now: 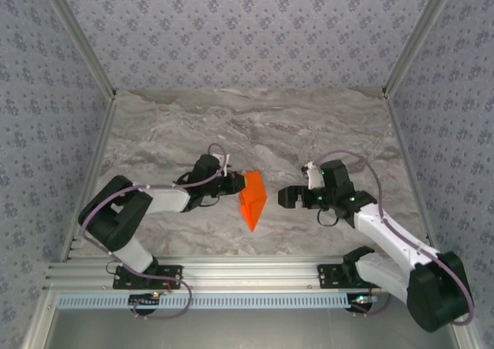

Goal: Fold a paper plane with a square sheet of paper (fold left side to right side)
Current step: Pick up the paper from the center of the table, then place the paper at the center of the table.

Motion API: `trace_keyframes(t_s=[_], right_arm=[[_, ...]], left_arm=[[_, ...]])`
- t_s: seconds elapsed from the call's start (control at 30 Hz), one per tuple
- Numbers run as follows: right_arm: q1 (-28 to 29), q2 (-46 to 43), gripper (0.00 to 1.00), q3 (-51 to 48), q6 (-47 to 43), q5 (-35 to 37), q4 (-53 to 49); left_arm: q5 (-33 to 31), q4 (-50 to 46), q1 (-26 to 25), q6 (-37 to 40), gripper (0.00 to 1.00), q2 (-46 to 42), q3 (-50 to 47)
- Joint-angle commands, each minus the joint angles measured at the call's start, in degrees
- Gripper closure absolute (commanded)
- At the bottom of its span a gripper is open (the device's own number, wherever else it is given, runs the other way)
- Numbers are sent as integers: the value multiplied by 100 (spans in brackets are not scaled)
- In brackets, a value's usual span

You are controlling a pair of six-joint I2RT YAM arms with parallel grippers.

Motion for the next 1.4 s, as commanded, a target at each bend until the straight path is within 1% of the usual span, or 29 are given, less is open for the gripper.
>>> trace_keyframes(t_s=[0.0, 0.07, 0.13, 0.27, 0.33, 0.47, 0.67, 0.77, 0.97, 1.07, 1.17, 1.2, 1.23, 1.33, 1.37], right_arm=[[-320, 327, 0, -201, 332, -1470, 1898], [-565, 539, 0, -357, 598, -1933, 2885], [-644, 762, 1, -326, 589, -2338, 3374], [-601, 1134, 7, -122, 300, -2985, 3617], [-575, 1265, 12, -75, 221, -3165, 3758], [-431, 1485, 17, 46, 205, -3345, 3963], [-203, 1752, 29, 227, 178, -3318, 4032], [-142, 1909, 37, 340, 185, -3302, 4023], [-119, 1986, 57, 399, 156, -3153, 3876], [-117, 1983, 66, 408, 28, -3034, 3600], [-128, 1979, 80, 439, -131, -2842, 3082], [-125, 1986, 87, 482, -230, -2698, 2779], [-128, 1999, 91, 511, -342, -2563, 2478], [-169, 2108, 100, 468, -467, -2276, 2006], [-183, 2173, 100, 444, -452, -2261, 1949]], left_arm=[[640, 558, 129, 187, 100, -533, -188], [867, 659, 175, 172, 100, -845, -308], [1005, 660, 183, 183, 100, -1153, -389], [1317, 738, 194, 51, 100, -1593, -425], [1441, 946, 191, -107, 100, -1729, -449], [1649, 1366, 193, -400, 100, -1843, -445], [1766, 1478, 178, -549, 100, -1924, -409], [1799, 1516, 170, -583, 100, -1899, -426], [1754, 1444, 156, -494, 100, -1712, -443], [1735, 1455, 159, -444, 100, -1482, -453], [1707, 1516, 153, -395, 100, -1164, -449], [1697, 1547, 154, -374, 100, -1028, -447], [1692, 1582, 155, -345, 100, -890, -431], [1652, 1675, 159, -285, 100, -432, -382], [1646, 1662, 159, -273, 97, -274, -350]])
